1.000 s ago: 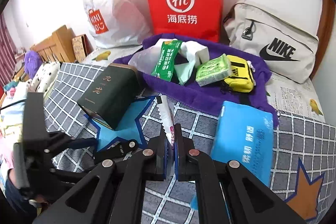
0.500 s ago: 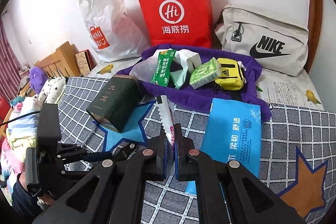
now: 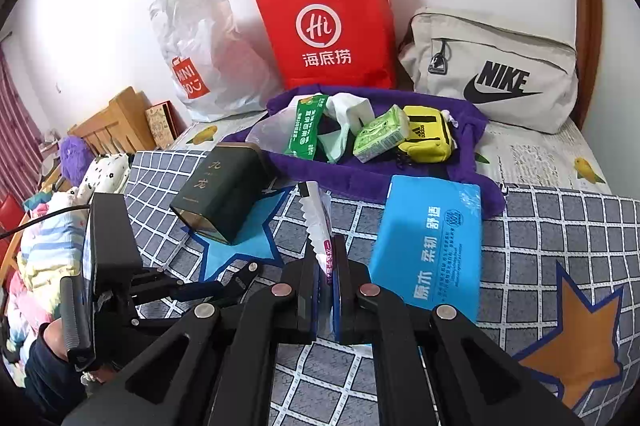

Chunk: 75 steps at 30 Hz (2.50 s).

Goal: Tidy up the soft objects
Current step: 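Grasp the black watch strap with the left gripper and lift it, then carry the strap and snack packet in both grippers over the purple towel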

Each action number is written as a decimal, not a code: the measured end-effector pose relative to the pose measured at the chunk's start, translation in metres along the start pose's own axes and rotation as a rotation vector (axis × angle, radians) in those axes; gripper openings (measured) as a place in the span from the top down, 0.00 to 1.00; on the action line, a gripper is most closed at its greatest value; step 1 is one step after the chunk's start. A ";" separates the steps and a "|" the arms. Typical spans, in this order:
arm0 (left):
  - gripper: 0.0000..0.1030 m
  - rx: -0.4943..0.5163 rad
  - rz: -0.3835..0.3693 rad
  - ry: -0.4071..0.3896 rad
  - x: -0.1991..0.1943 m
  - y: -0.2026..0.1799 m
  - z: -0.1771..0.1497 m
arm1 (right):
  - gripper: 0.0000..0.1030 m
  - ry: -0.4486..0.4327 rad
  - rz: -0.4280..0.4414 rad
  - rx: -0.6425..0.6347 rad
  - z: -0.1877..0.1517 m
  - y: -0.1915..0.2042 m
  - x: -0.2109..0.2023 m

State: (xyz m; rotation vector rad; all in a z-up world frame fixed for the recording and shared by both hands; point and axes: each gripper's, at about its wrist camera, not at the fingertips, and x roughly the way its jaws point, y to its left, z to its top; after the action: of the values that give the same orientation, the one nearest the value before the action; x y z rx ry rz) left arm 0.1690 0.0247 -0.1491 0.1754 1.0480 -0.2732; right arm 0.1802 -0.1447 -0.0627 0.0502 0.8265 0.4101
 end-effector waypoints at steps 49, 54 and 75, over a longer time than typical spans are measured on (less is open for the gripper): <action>0.81 -0.142 -0.071 -0.229 -0.083 0.031 0.085 | 0.95 -0.028 -0.050 -0.010 0.045 -0.022 -0.008; 0.81 -0.141 -0.068 -0.228 -0.077 0.038 0.103 | 0.95 -0.029 -0.048 -0.007 0.060 -0.027 0.002; 0.81 -0.190 -0.052 -0.197 -0.033 0.084 0.165 | 0.95 0.015 -0.080 -0.010 0.116 -0.060 0.061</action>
State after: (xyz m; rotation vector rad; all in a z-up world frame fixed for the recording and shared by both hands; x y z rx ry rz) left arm 0.3155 0.0641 -0.0385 -0.0495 0.8774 -0.2319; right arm 0.3216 -0.1642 -0.0386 0.0050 0.8387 0.3398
